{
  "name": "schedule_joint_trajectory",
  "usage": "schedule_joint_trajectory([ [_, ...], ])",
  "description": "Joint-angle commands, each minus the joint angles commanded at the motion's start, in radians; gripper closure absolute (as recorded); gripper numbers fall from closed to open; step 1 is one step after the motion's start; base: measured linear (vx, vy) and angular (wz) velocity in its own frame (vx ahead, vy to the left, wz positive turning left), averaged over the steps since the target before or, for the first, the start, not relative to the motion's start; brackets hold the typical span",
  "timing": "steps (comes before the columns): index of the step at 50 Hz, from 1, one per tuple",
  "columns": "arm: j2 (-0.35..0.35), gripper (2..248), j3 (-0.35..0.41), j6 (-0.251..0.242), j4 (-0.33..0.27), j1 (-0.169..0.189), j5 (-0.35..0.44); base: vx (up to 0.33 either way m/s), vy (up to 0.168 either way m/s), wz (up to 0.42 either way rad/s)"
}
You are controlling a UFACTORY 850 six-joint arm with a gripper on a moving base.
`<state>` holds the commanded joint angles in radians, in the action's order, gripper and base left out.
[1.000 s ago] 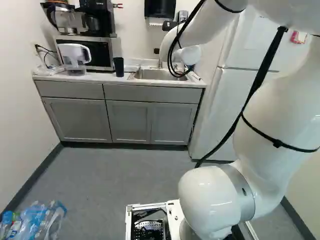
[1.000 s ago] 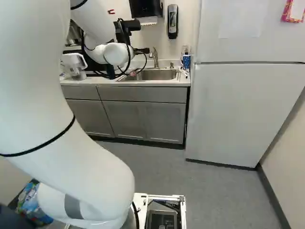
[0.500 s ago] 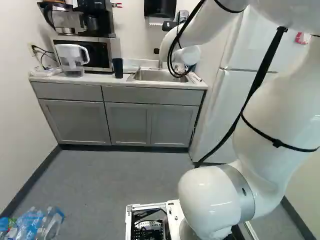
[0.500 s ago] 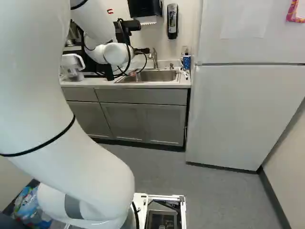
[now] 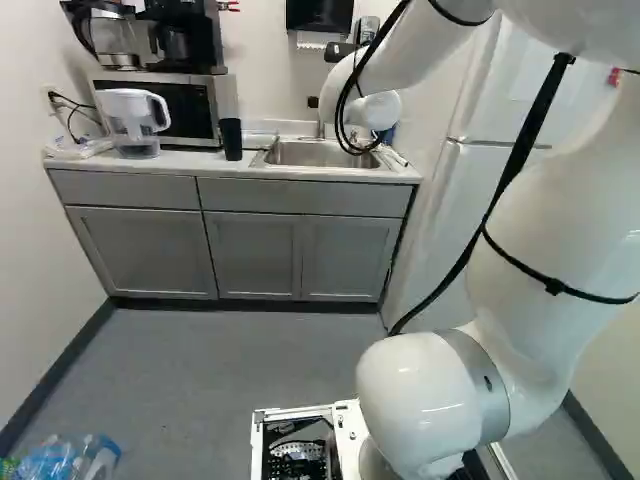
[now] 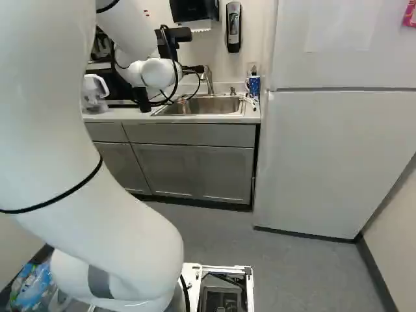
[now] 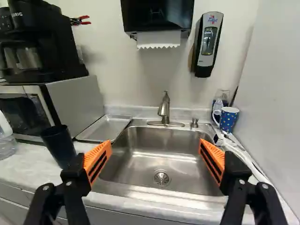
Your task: Rinse the cup and place it in the tray
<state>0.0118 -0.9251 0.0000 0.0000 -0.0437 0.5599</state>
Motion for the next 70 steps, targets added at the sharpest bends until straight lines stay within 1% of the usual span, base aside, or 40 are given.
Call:
schedule_joint_trajectory([
  [13,0.0,3,0.0,0.0,0.0,0.0,0.0,0.105,-0.03,-0.003],
  [29,0.0,3,0.0,0.0,0.0,0.0,0.0,0.082,0.004,0.105],
  [70,0.0,3,0.0,0.0,0.0,0.0,0.0,0.114,0.02,0.159],
])
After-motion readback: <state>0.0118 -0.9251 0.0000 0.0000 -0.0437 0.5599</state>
